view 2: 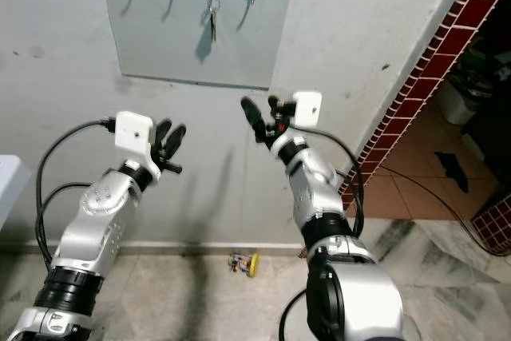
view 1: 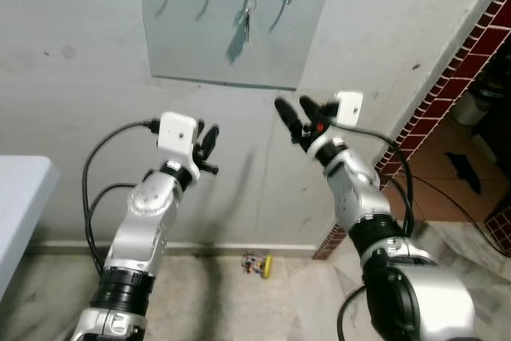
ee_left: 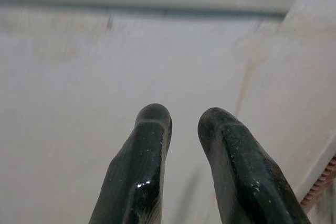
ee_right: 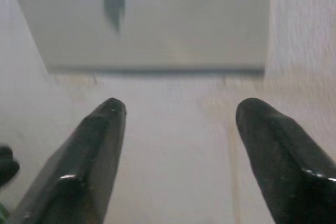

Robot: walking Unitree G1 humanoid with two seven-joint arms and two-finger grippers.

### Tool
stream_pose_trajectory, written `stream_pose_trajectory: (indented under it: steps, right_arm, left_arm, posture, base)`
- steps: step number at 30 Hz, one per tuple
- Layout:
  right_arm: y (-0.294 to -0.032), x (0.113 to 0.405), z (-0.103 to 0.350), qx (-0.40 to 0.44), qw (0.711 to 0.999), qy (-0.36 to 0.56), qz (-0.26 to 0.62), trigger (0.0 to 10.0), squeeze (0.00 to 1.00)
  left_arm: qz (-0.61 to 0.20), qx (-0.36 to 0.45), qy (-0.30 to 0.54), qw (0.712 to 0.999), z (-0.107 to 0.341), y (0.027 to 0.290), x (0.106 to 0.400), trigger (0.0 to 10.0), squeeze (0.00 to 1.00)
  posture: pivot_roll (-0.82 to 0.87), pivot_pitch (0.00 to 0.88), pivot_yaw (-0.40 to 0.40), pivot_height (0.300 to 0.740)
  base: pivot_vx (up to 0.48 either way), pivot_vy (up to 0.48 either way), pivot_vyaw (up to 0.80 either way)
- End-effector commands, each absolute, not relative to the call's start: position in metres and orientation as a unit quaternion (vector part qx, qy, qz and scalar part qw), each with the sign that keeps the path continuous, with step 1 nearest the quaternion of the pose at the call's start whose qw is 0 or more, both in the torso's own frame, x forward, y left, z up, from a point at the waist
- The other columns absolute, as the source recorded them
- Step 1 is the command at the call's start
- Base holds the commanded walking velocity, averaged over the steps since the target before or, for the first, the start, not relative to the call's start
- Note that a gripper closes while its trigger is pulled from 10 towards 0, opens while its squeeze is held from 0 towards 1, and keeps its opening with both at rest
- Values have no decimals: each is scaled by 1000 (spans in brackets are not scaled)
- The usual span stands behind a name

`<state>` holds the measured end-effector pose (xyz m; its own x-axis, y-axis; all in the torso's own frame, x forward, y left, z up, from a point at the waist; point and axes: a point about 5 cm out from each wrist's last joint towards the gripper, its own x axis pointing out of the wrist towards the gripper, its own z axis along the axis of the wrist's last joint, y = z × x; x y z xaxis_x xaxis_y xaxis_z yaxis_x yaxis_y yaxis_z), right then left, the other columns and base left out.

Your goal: Hang keys on a hook

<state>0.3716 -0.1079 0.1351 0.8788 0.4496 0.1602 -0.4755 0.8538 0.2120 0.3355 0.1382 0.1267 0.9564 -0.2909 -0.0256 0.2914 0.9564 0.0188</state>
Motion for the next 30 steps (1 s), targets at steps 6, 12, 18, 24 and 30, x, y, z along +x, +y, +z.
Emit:
stream_pose_trajectory:
  steps: [6, 12, 18, 24, 30]
  right_arm:
    - [-133, 327, 47, 54, 980, 91, 169, 10000, 1000]
    - [-147, 292, 3, 16, 974, 179, 136, 10000, 1000]
    - [-162, 243, -43, -13, 951, 292, 104, 10000, 1000]
    - [-177, 203, -70, -57, 924, 372, 67, 10000, 1000]
    - [-185, 164, -89, -63, 896, 437, 46, 10000, 1000]
  left_arm:
    - [-101, -2, 157, 982, 37, 156, 311, 10000, 0]
    - [-86, 38, 231, 968, -4, 161, 284, 10000, 0]
    - [-81, -14, 329, 941, -45, 163, 244, 10000, 0]
    - [-71, -21, 378, 923, -64, 159, 219, 10000, 0]
    - [-77, -8, 436, 897, -83, 159, 186, 10000, 0]
  posture:
    - [-16, 0, -56, 740]
    - [-34, 0, -33, 740]
    - [-59, 0, -14, 740]
    - [-63, 0, 4, 740]
    - [-79, 0, 34, 740]
  base:
    - [0, 0, 0]
    - [0, 0, 0]
    - [0, 0, 0]
    - [0, 0, 0]
    - [0, 0, 0]
